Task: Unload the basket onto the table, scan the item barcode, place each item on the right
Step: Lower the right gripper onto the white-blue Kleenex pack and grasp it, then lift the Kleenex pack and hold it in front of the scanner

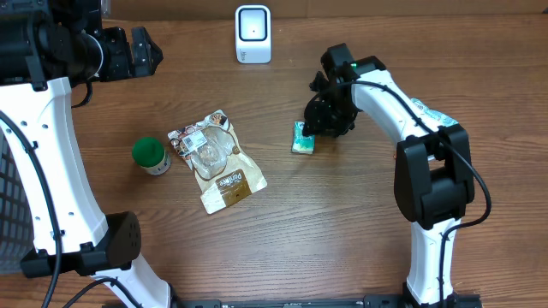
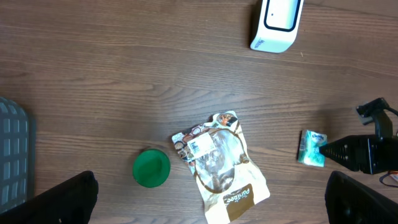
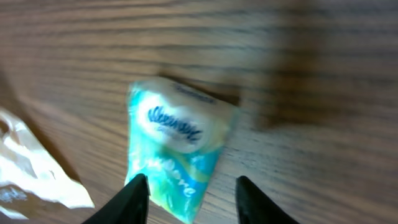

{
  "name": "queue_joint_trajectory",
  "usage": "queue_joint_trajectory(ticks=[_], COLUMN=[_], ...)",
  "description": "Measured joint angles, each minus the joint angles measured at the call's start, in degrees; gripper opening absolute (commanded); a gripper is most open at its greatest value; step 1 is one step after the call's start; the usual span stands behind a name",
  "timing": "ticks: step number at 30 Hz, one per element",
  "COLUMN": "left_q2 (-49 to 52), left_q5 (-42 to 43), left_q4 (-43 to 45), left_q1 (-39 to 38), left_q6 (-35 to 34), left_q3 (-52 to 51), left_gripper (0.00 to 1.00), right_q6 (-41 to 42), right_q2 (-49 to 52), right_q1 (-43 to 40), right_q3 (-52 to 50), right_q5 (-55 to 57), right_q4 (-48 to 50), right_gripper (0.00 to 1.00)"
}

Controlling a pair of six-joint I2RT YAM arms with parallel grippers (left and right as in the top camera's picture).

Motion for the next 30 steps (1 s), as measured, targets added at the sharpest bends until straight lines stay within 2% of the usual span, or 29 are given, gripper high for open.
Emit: queue_joint_trajectory(ticks=[9, 12, 14, 19, 24, 27, 30], left_q2=[0.0, 0.0, 0.0, 0.0, 0.0, 0.0, 0.0], left_q5=[0.0, 0.0, 0.0, 0.0, 0.0, 0.0, 0.0], left_q4=[0.0, 0.0, 0.0, 0.0, 0.0, 0.0, 0.0], left_q1=[0.0, 0.0, 0.0, 0.0, 0.0, 0.0, 0.0], left_q6=[0.0, 0.0, 0.0, 0.0, 0.0, 0.0, 0.0], left_q3=[0.0, 0.0, 0.0, 0.0, 0.0, 0.0, 0.0], left_gripper=[1.0, 1.0, 0.99, 0.99, 0.99, 1.0, 1.0], right_q6=[12.3, 15.1, 16.9, 20.1, 18.3, 14.4, 11.2], right_q2=[0.0, -0.1, -0.3, -0.7, -1.1, -2.1, -4.6], right_q1=[0.3, 0.3, 0.4, 0.6, 0.5, 0.0, -1.4], right_q3=[-5.3, -6.4, -7.1, -7.8, -7.8, -7.8, -7.8], right_q5=[-2.9, -3.9, -4.7, -5.3, -6.8, -13.0, -23.8], right_q4=[2.2, 4.3, 5.8, 7.9, 7.6, 8.3, 11.7], right_gripper=[0.24, 0.15, 0.04, 0.04, 0.04, 0.04, 0.04])
